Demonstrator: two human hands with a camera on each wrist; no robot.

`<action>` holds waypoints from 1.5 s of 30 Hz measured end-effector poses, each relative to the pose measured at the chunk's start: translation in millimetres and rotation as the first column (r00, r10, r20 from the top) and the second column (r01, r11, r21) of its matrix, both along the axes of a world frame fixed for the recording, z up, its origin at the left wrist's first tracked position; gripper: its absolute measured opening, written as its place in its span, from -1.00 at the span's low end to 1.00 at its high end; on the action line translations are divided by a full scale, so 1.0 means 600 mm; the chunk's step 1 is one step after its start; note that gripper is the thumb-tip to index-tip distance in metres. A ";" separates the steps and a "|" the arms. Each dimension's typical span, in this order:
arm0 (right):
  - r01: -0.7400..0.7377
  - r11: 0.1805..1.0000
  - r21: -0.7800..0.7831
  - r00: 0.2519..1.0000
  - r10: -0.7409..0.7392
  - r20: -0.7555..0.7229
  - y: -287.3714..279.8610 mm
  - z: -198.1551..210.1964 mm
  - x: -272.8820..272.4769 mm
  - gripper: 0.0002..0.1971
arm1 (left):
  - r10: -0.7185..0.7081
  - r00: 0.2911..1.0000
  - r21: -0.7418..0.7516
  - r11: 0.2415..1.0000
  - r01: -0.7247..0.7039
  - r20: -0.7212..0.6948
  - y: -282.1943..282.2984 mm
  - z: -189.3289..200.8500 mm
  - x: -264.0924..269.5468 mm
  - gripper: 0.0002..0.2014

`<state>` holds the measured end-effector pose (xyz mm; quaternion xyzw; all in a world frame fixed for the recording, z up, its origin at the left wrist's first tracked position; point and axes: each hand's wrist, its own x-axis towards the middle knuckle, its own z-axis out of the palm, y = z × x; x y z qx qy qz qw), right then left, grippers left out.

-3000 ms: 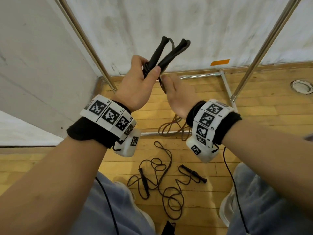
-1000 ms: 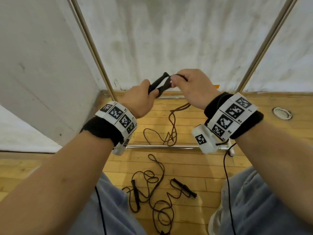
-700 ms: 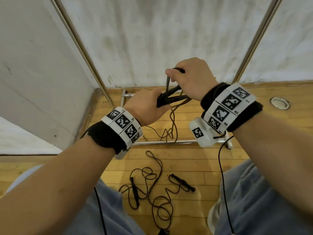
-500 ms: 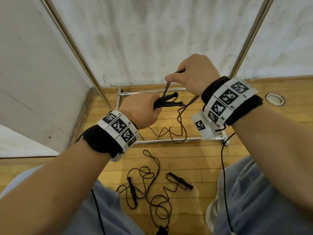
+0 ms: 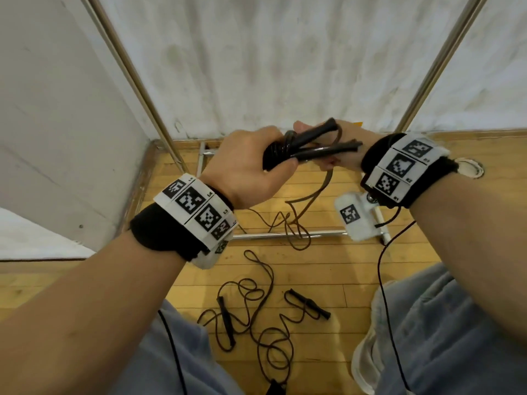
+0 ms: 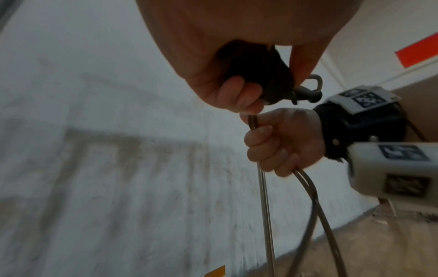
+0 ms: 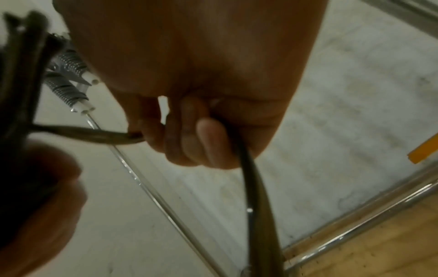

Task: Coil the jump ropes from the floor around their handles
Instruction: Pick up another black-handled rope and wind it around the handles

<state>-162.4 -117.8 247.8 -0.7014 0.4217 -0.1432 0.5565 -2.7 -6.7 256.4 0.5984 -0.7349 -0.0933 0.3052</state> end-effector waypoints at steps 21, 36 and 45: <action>-0.121 0.787 -0.604 0.911 -0.154 -0.383 0.064 -0.011 0.040 -0.66 | 0.278 0.840 0.054 0.957 -0.286 -0.466 -0.024 0.016 -0.003 -0.79; -0.011 0.995 -0.099 0.992 0.023 0.120 0.068 -0.035 0.071 -0.85 | 0.191 0.784 0.044 0.978 -0.206 -0.591 -0.019 0.037 0.007 -0.89; -0.106 0.885 -0.453 0.991 0.055 -0.124 0.073 -0.009 0.056 -0.56 | 0.378 0.917 0.094 0.925 -0.368 -0.126 -0.032 0.022 0.081 -0.68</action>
